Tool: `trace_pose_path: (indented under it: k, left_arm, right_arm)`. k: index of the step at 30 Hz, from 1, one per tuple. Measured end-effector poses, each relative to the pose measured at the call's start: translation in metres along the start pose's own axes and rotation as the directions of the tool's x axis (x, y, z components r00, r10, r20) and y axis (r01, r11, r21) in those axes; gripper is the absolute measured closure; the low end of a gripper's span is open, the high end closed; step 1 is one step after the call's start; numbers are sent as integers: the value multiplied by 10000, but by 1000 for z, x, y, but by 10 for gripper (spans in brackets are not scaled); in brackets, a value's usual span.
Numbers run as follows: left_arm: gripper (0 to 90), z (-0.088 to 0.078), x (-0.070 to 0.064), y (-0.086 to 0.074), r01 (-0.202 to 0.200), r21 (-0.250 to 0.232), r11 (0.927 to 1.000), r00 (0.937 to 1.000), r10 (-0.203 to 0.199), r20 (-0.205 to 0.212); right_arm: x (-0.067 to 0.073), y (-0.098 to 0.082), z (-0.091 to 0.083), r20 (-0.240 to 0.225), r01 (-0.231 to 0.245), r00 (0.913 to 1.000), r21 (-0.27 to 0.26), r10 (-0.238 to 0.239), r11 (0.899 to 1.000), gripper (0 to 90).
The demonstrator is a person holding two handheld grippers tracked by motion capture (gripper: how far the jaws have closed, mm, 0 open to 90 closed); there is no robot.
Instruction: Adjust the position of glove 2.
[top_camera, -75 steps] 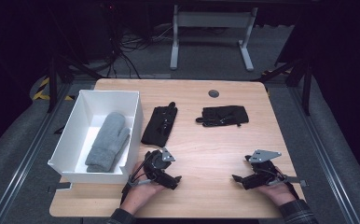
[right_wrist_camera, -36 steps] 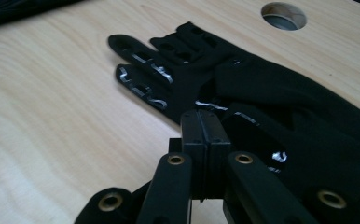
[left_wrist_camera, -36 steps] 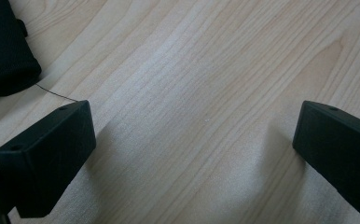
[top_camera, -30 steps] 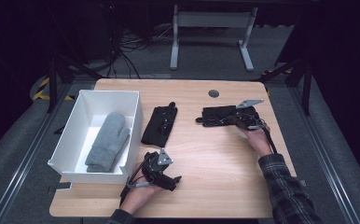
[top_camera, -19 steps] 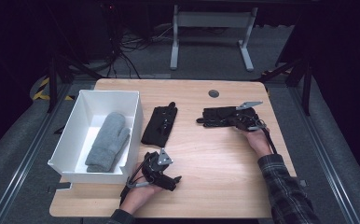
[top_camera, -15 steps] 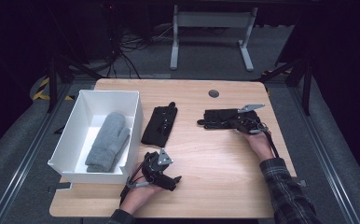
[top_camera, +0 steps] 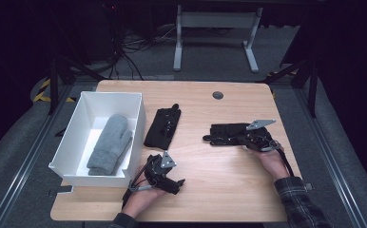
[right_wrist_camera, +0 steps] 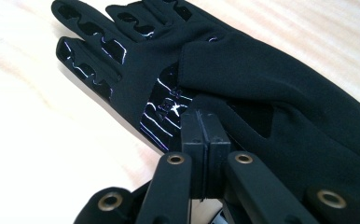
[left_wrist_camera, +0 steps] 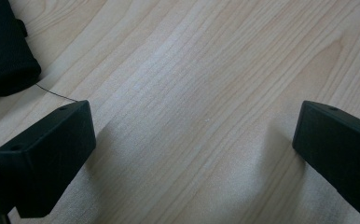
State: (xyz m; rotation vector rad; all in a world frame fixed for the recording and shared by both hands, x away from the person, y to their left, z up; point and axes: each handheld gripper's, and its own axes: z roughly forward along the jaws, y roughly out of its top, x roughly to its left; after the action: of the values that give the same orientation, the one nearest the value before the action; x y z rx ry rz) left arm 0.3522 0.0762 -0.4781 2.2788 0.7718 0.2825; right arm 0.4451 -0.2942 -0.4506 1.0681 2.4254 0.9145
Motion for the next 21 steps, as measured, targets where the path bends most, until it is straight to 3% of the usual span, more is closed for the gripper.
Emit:
trace_pose_path:
  k: [16, 18, 21]
  left_arm:
    - [0, 0, 0, 0, -8, -3, 10000, 10000, 8, 10]
    - [0, 0, 0, 0, -7, -3, 10000, 10000, 7, 11]
    - [0, 0, 0, 0, -7, -6, 10000, 10000, 7, 16]
  right_arm:
    - [51, -32, -35, -541, 457, 9976, 408, -435, 9981, 900]
    - [52, -34, -42, -554, 563, 9970, 317, -545, 9979, 900]
    - [44, -37, -57, -404, 364, 9985, -93, -368, 9993, 900]
